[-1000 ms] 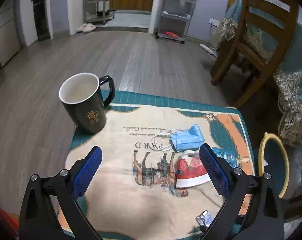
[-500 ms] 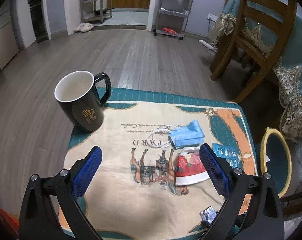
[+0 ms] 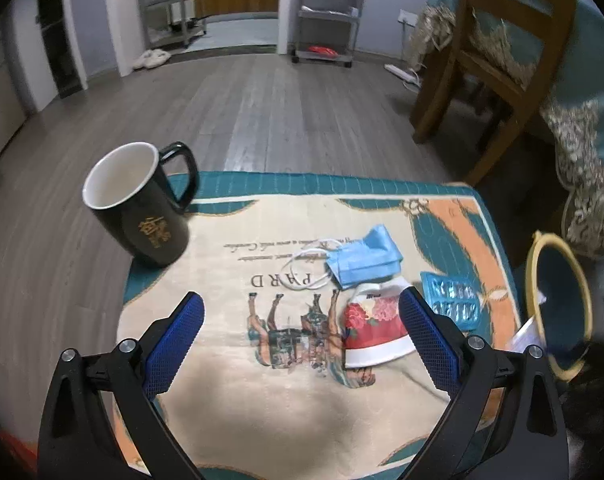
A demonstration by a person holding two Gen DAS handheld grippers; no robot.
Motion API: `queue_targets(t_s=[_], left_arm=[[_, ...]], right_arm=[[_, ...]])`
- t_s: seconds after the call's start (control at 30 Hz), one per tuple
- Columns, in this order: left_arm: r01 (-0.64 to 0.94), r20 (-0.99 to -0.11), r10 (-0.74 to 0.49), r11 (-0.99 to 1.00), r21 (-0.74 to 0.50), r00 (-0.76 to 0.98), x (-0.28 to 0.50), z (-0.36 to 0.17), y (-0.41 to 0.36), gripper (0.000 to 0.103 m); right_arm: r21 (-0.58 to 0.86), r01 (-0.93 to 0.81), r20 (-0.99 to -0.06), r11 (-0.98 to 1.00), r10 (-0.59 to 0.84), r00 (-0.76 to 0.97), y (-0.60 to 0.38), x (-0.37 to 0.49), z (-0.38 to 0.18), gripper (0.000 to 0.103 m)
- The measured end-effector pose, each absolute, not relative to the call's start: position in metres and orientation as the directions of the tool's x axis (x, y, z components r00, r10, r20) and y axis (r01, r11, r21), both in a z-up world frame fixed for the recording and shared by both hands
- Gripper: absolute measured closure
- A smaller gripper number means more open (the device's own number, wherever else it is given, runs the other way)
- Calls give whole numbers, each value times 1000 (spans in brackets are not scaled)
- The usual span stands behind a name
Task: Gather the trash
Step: 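Carry the silver packet with the right gripper while the left grasps the red-and-white bag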
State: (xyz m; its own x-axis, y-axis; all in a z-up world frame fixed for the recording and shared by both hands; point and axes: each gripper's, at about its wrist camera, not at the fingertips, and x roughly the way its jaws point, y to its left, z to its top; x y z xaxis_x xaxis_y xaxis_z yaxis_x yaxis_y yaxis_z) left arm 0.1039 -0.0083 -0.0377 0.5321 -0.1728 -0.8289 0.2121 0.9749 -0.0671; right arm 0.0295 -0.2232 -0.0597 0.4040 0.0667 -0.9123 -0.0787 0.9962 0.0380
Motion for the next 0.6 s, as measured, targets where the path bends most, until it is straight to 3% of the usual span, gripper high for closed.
queue_targets(t_s=[0.23,0.43,0.6], left_arm=[[310,-845,-203,950,-46,495,107,-59,-34,6],[391,-860,-221,920,-28,461,112,-84,-70,6],[352,-865,-262,930,-107,429,125,-104,-84,6]], right_arm=[[-9,-60,-877,998,21,480,-274,44,-20,74],[126,21,-879,992,102,465,-301,49,-34,74],[149,-8,-865,989,134,483,-304,50,-29,74]])
